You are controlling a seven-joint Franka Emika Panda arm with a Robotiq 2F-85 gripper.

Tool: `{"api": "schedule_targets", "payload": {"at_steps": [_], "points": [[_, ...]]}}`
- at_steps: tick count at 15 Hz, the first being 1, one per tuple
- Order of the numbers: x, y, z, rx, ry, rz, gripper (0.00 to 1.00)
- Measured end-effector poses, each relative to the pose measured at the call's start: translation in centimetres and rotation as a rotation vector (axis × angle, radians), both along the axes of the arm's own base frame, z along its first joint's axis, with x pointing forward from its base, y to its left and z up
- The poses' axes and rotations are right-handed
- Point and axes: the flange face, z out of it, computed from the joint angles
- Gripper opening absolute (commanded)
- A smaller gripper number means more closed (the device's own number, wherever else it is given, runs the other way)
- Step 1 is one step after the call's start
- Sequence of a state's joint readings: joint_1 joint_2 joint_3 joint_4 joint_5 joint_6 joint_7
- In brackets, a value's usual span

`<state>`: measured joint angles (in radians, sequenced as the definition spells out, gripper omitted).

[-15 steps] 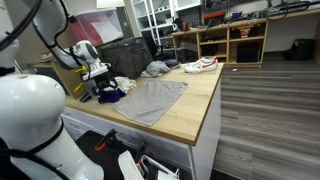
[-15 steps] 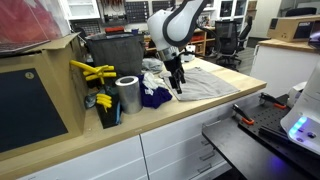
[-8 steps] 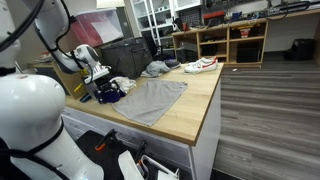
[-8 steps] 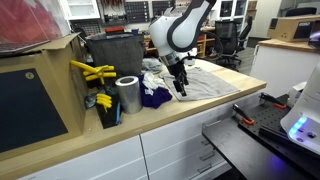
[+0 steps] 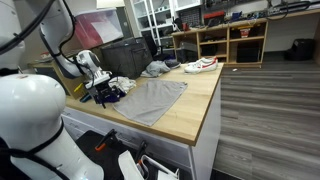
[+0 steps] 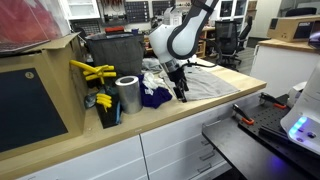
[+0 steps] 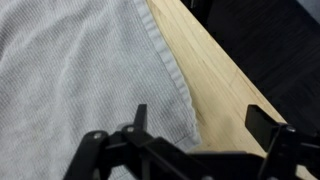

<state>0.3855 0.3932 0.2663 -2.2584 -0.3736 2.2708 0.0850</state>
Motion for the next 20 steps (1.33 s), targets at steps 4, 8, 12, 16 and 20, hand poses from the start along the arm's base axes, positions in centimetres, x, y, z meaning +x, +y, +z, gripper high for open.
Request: {"api": "schedule_targets", "payload": {"at_steps": [4,8,12,16,20], "points": [[0.2,0.1,-0.9,0.003,0.008,-0.004,0.51],[0.6,0.4,-1.3,0.006,0.01,-0.007,0.22],[0.9,0.8,-1.1,0.014,0.005,-0.007,0.0],[1.1,1.1,-0.4,0.028,-0.004,-0.019,0.01],[1.2,0.9,1.5,0.058,-0.013,-0.075,0.01]]}}
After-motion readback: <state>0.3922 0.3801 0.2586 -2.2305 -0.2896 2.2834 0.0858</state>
